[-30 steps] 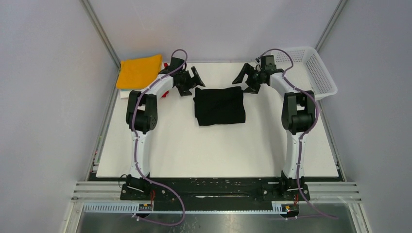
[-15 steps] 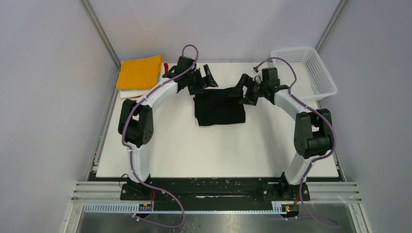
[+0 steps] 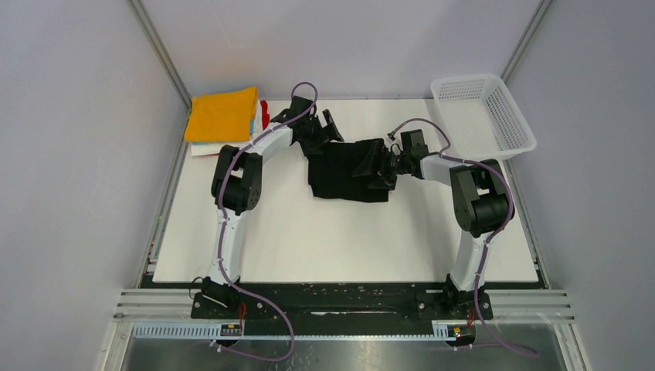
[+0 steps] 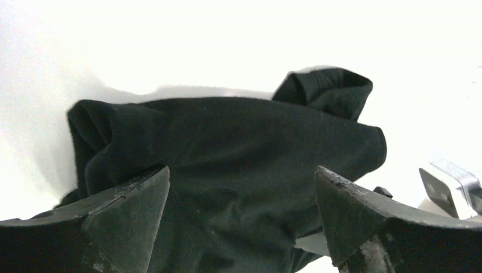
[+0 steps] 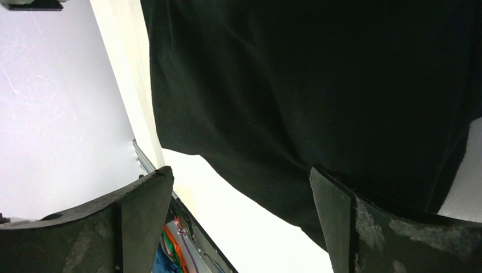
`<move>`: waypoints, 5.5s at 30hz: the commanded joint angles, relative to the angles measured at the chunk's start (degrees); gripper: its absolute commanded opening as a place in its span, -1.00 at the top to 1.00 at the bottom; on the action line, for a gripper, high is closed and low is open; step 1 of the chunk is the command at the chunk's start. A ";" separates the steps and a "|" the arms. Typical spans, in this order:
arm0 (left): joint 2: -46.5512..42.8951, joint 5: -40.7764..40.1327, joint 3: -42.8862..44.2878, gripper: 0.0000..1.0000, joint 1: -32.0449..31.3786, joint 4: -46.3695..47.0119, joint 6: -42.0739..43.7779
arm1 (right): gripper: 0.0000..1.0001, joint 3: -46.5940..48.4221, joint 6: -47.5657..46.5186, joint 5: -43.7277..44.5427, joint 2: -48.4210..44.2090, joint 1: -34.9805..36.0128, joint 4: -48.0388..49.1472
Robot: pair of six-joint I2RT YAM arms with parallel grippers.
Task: Fold and stack the t-shirts
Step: Smooth out wrinkles on the folded tshirt, then put the neatly folded tshirt into the corner of the board with the left arm
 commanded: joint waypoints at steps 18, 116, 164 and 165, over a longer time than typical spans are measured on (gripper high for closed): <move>-41.24 -8.02 -38.15 -0.98 -6.54 6.37 4.52 | -0.99 -14.10 1.57 11.97 -28.11 7.06 -6.67; -17.97 -62.10 -0.10 1.00 3.24 1.05 57.57 | -0.99 -30.72 -10.64 53.30 -66.52 1.47 -16.75; -19.34 -50.06 26.30 1.00 11.64 -10.07 56.01 | -0.99 -27.56 -11.62 52.17 -56.38 1.47 -16.47; -18.99 -50.31 26.43 1.00 11.66 -10.01 56.01 | -0.99 -27.39 -11.70 51.86 -55.99 1.47 -16.56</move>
